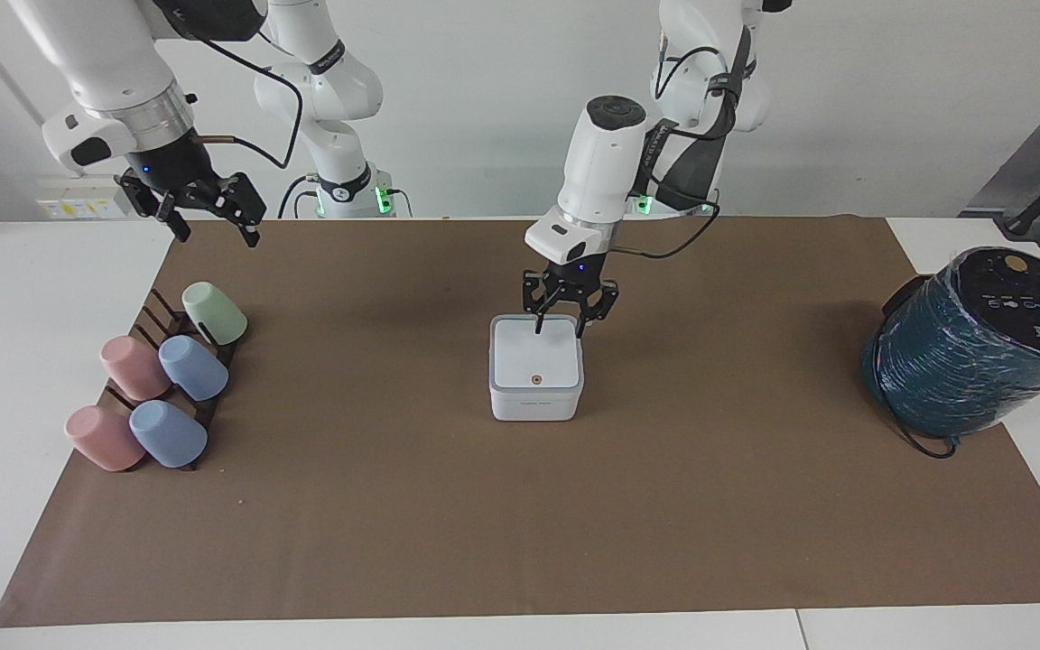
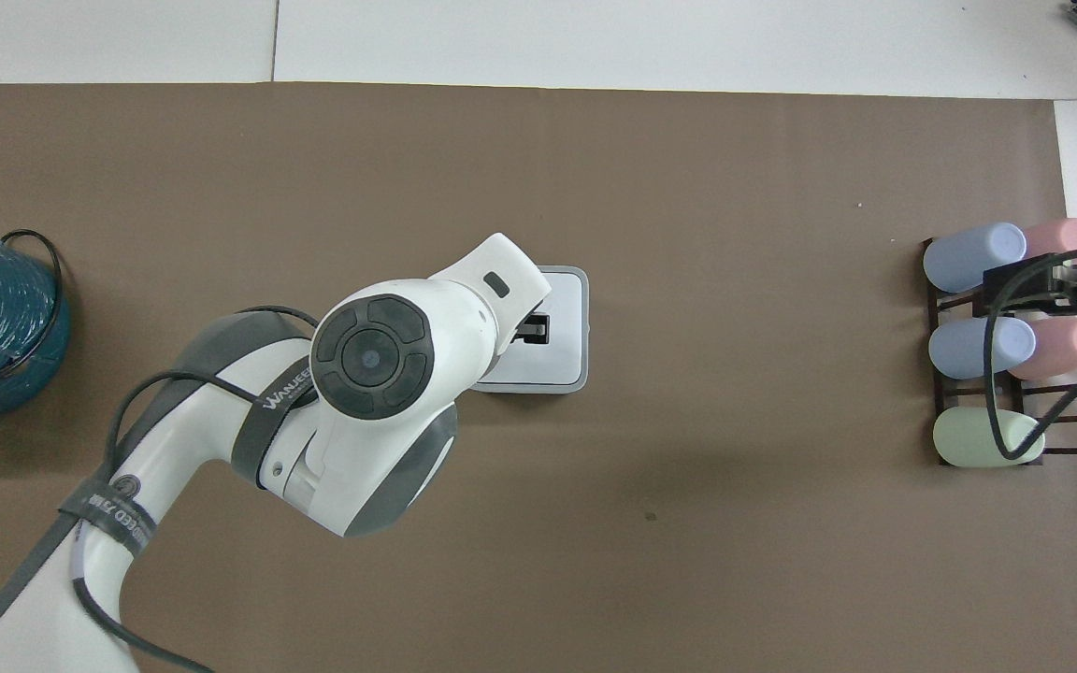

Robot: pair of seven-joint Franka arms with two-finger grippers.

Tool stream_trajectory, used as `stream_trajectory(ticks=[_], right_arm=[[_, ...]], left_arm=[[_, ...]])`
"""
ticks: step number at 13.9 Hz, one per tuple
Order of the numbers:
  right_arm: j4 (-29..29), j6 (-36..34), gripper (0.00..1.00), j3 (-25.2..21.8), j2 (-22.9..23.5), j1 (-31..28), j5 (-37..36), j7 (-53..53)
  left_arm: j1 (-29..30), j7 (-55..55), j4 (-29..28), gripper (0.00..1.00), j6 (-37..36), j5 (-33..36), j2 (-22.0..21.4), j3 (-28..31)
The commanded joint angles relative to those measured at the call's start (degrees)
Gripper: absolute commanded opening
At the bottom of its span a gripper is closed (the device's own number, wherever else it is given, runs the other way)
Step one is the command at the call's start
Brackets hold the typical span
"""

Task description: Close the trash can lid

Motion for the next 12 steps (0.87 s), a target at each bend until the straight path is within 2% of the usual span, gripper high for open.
stream_trajectory(ticks=[1,5,8,12], right_arm=[[-0.43,-0.53,1.00,0.26,-0.63,-0.38,-0.03,-1.19],[-0.43,-0.53,1.00,0.26,-0.54,-0.38,-0.03,-1.19],[-0.43,-0.53,1.00,0.26,-0.63,-0.38,-0.03,-1.19],[-0.43,-0.53,1.00,0.26,-0.54,-0.38,-0.03,-1.19]], left_arm=[[3.70,4.34,-2.02,1.00,-5.11,0.96,-3.28,-0.05],[11.69,13.83,-2.11,1.00,-13.91,0.96,-6.19,-0.05],[18.28,18.60,-1.32,1.00,-16.64,0.96,-9.25,-0.05],[26.37,29.65,5.08,1.00,-26.29,0.87,-9.88,0.12]])
